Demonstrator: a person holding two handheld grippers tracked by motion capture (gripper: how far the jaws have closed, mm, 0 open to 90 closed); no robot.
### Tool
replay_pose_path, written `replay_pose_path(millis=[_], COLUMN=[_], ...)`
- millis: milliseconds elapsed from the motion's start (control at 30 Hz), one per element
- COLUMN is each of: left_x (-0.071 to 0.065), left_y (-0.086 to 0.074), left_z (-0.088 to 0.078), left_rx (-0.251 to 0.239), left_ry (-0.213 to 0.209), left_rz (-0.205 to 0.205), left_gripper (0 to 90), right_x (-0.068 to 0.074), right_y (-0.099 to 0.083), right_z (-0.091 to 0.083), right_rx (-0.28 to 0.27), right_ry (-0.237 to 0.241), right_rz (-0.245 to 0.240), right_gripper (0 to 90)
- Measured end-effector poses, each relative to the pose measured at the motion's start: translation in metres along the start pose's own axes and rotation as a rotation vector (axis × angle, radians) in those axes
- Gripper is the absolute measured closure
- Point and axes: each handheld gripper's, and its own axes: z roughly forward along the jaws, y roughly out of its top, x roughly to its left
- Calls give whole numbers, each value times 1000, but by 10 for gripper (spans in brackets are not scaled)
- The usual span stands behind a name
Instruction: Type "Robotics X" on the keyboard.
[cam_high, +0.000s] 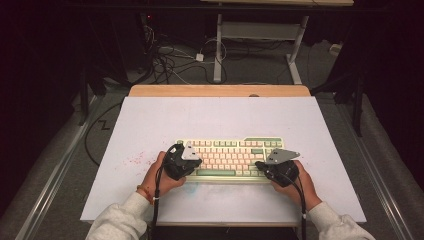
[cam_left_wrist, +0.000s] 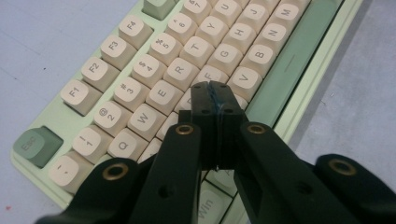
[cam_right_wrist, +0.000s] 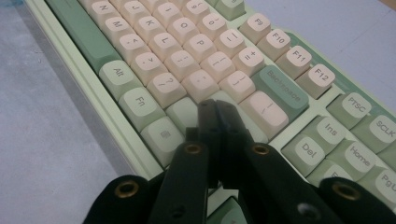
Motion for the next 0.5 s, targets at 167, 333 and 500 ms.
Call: replay_pose_path(millis=[167,333,500], left_x=[0,0,-1], left_y=[1,0,0], left_z=[3,3,2], left_rx=[11,11,17], left_ry=[6,12,19], left_rz=[4,4,15], left_gripper=[872,871,869], right_x=[0,0,0], right_y=[0,0,0], right_z=[0,0,0], right_rx=[0,0,0], right_ry=[0,-1,-1], right_rz=[0,-1,-2], right_gripper=[899,899,899])
